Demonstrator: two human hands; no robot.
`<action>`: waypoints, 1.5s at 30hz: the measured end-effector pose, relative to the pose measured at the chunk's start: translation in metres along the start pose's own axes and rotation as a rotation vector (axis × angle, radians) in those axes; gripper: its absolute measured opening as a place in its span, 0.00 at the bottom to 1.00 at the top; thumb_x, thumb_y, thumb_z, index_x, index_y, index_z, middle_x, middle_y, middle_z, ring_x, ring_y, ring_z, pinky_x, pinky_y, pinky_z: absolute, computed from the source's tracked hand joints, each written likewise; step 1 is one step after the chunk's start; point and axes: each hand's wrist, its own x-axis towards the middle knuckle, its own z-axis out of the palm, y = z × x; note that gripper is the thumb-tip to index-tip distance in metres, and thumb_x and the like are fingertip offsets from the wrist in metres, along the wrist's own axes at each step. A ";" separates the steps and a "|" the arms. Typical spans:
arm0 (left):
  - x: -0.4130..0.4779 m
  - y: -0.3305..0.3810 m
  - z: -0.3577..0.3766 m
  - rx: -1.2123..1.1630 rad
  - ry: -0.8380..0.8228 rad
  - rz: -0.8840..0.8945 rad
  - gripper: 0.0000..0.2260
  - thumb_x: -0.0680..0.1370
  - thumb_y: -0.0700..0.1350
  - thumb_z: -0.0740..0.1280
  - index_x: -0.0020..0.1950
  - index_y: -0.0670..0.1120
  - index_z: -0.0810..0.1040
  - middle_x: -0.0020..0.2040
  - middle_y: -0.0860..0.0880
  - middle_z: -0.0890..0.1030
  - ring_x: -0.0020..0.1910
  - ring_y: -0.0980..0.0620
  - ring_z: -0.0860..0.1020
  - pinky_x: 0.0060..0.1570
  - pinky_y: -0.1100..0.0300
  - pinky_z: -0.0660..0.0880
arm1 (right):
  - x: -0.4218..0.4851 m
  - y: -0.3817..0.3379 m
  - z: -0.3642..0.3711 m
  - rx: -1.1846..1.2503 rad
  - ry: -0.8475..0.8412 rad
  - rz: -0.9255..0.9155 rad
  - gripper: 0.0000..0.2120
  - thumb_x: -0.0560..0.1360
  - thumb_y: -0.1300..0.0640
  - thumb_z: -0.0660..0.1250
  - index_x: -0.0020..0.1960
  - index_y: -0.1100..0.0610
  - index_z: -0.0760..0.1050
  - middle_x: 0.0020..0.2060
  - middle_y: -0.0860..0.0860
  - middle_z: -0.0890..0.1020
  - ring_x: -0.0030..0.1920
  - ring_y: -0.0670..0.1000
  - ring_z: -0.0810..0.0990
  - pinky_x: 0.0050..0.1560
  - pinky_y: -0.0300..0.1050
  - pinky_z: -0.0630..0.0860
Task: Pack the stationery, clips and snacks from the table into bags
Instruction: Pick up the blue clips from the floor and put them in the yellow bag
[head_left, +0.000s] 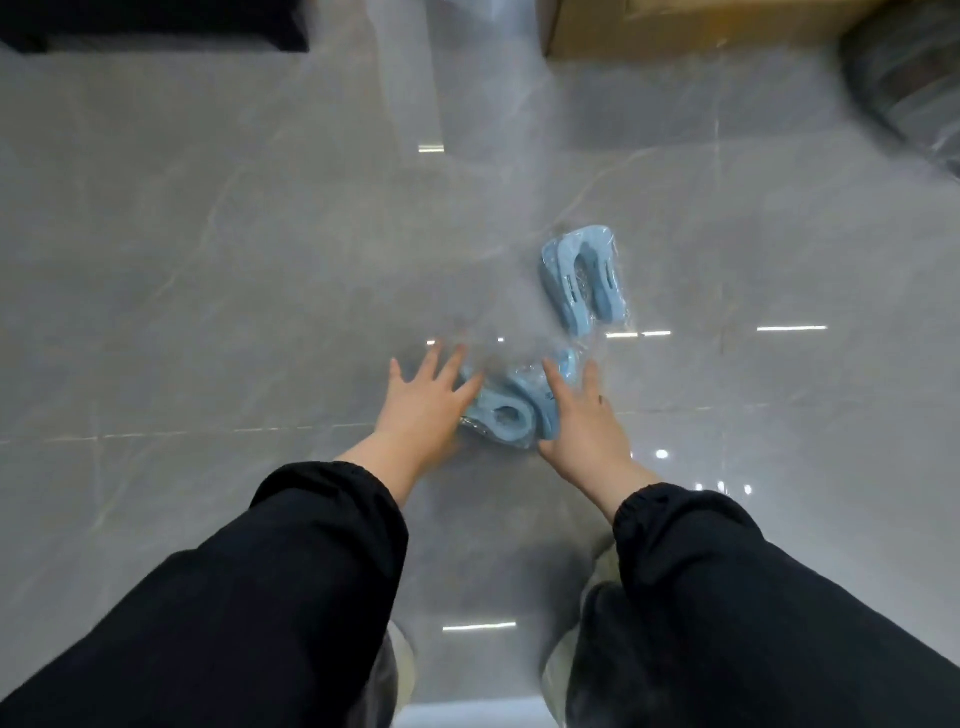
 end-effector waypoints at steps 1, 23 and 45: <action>0.004 0.001 0.003 -0.013 0.000 -0.001 0.34 0.78 0.45 0.64 0.77 0.53 0.47 0.78 0.45 0.41 0.77 0.42 0.42 0.68 0.34 0.55 | 0.003 0.000 0.005 0.006 -0.011 -0.012 0.44 0.72 0.56 0.69 0.76 0.41 0.43 0.76 0.60 0.47 0.59 0.63 0.73 0.53 0.49 0.72; -0.216 0.019 -0.220 -0.325 0.024 -0.292 0.18 0.75 0.54 0.66 0.59 0.46 0.69 0.56 0.46 0.72 0.55 0.43 0.71 0.43 0.55 0.68 | -0.215 -0.058 -0.212 0.175 0.177 0.021 0.32 0.73 0.64 0.62 0.74 0.49 0.57 0.55 0.54 0.73 0.51 0.58 0.75 0.42 0.45 0.66; -0.417 0.037 -0.328 -0.114 0.121 -0.009 0.17 0.75 0.52 0.66 0.60 0.45 0.70 0.58 0.45 0.73 0.55 0.42 0.71 0.45 0.54 0.68 | -0.466 -0.113 -0.264 0.358 0.473 0.229 0.27 0.74 0.59 0.63 0.72 0.53 0.63 0.52 0.56 0.74 0.44 0.58 0.76 0.39 0.47 0.69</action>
